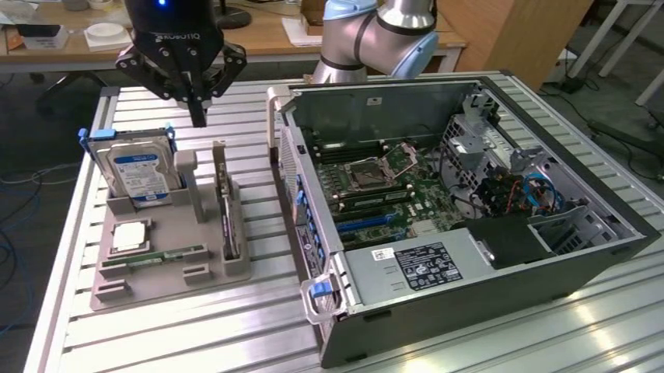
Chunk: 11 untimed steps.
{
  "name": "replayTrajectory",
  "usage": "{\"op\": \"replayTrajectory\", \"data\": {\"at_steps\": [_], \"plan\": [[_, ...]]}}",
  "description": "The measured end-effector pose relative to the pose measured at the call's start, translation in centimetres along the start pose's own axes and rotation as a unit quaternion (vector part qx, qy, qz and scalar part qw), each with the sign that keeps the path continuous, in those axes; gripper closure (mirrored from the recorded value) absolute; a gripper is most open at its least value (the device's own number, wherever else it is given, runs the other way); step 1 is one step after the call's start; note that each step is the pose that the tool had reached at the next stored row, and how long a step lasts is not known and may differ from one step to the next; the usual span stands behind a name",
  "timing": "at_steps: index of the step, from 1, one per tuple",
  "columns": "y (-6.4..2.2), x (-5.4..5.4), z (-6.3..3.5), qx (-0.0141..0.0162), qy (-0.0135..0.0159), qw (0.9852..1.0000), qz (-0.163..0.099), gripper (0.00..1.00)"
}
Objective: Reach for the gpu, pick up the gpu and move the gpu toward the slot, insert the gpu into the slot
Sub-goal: 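Pick up the gpu and move the gpu toward the slot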
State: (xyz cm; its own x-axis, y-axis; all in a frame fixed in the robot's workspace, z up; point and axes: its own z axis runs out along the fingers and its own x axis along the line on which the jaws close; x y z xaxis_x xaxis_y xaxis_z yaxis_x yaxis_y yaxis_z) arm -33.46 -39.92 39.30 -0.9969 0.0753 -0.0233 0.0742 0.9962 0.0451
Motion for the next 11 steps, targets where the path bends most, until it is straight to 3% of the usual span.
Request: {"op": "replayTrajectory", "data": {"at_steps": [3,8,11], "plan": [[0.0,0.0,0.0,0.0,0.0,1.0,0.0,0.89],[0.0,0.0,0.0,0.0,0.0,1.0,0.0,0.65],[0.0,0.0,0.0,0.0,0.0,1.0,0.0,0.59]]}}
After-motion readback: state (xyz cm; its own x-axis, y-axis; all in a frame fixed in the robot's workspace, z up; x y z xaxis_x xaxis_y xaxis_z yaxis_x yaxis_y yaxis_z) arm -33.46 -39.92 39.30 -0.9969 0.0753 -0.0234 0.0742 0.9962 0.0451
